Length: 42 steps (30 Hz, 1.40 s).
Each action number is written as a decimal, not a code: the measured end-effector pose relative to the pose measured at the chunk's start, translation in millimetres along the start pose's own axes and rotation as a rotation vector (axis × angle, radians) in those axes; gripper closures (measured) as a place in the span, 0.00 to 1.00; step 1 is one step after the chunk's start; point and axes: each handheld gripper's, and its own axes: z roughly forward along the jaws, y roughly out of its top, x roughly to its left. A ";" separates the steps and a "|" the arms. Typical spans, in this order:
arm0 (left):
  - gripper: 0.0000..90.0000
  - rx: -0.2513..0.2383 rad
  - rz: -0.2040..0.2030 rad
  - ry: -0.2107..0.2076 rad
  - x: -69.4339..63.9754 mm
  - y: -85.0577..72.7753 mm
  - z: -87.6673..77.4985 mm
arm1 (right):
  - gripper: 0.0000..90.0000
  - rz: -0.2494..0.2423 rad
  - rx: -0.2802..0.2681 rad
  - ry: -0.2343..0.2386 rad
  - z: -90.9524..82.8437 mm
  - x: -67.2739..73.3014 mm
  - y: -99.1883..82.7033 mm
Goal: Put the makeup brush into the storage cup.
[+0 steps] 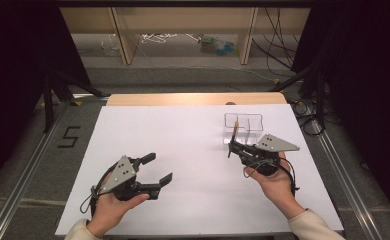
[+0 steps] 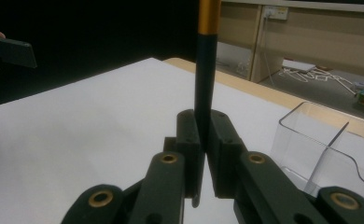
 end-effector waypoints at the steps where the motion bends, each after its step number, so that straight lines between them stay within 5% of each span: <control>1: 0.19 0.001 0.000 0.000 0.1 0.0 0.0 | 0.94 -0.003 0.002 -0.002 -0.3 -0.4 0.2; 42: 0.19 0.000 0.005 0.002 0.9 0.0 -0.2 | 0.94 -0.006 -0.006 -0.036 -5.3 -9.4 3.3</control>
